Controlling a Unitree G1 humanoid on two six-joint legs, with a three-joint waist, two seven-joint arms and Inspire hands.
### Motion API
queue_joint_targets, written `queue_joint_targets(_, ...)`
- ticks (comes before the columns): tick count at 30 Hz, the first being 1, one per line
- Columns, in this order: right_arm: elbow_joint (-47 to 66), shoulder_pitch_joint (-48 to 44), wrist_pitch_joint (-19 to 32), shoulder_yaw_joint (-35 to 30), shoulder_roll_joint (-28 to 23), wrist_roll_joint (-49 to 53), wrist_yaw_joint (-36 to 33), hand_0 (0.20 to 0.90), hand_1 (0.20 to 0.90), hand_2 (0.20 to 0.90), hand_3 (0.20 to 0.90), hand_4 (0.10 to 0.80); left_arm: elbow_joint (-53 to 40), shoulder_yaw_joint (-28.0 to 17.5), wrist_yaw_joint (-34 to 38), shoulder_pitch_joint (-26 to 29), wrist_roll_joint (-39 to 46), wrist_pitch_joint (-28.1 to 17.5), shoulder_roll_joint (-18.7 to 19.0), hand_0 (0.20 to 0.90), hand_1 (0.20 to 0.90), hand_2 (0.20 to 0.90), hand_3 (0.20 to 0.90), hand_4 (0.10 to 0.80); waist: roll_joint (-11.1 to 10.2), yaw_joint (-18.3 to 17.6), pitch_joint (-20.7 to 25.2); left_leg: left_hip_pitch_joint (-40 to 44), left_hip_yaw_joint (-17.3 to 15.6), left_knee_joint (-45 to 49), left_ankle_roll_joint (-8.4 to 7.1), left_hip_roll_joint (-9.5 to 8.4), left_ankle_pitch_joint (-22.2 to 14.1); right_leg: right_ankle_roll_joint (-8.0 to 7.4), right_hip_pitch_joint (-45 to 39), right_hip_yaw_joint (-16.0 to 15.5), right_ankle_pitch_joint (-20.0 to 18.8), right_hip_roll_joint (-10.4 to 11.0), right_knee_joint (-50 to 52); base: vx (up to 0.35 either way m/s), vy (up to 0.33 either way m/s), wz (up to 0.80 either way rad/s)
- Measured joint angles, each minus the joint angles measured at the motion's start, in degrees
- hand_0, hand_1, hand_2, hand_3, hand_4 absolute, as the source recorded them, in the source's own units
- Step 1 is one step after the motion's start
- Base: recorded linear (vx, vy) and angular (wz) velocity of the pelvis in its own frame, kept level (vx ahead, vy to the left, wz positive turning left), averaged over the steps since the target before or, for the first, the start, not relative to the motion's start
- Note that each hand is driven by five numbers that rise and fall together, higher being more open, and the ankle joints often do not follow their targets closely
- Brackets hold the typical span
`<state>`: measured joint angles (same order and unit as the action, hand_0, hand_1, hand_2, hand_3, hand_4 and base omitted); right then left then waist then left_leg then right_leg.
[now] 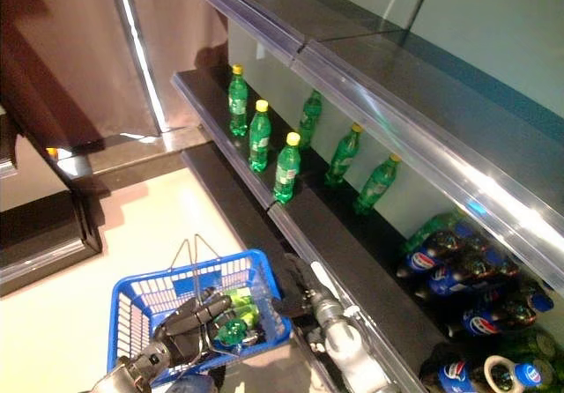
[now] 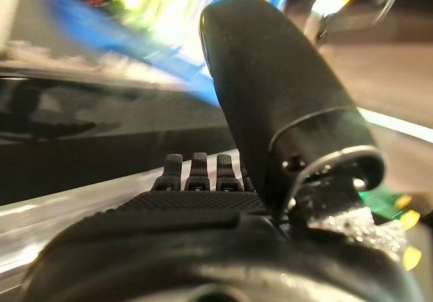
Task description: Pick up the drink and place into the basket.
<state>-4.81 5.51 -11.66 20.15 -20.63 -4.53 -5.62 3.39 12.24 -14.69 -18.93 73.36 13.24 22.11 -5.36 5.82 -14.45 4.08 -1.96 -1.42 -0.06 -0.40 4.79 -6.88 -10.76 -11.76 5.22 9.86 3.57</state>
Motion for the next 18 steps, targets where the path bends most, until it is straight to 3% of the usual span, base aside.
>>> queue_joint_targets(10, 0.79, 3.67, 11.43, -1.14, 0.73, 5.14, 0.47, 0.900, 0.900, 0.900, 0.900, 0.800, 14.16, -4.08, 0.56, 0.05, -0.54, -13.05, -7.28, 0.300, 0.300, 0.300, 0.200, 0.100, 2.23, -3.30, 1.33, 0.93, -2.55, -3.18, -0.08, 0.35, 0.49, -0.04, 1.47, 2.65, -0.11, -0.29, -1.32, -0.124, 0.028, -0.13)
queue_joint_targets(18, -4.45, 6.09, 16.75, -2.29, 2.06, 7.43, -1.37, 0.900, 0.900, 0.900, 0.900, 0.800, 20.95, -4.16, 0.65, 0.07, -0.51, -18.88, -9.33, 0.300, 0.300, 0.300, 0.200, 0.100, 1.65, -5.45, 2.26, 0.78, -3.83, -3.37, -0.12, 0.71, 0.33, 0.05, 2.20, 3.79, -0.35, -0.54, -1.81, -0.063, 0.008, -0.08)
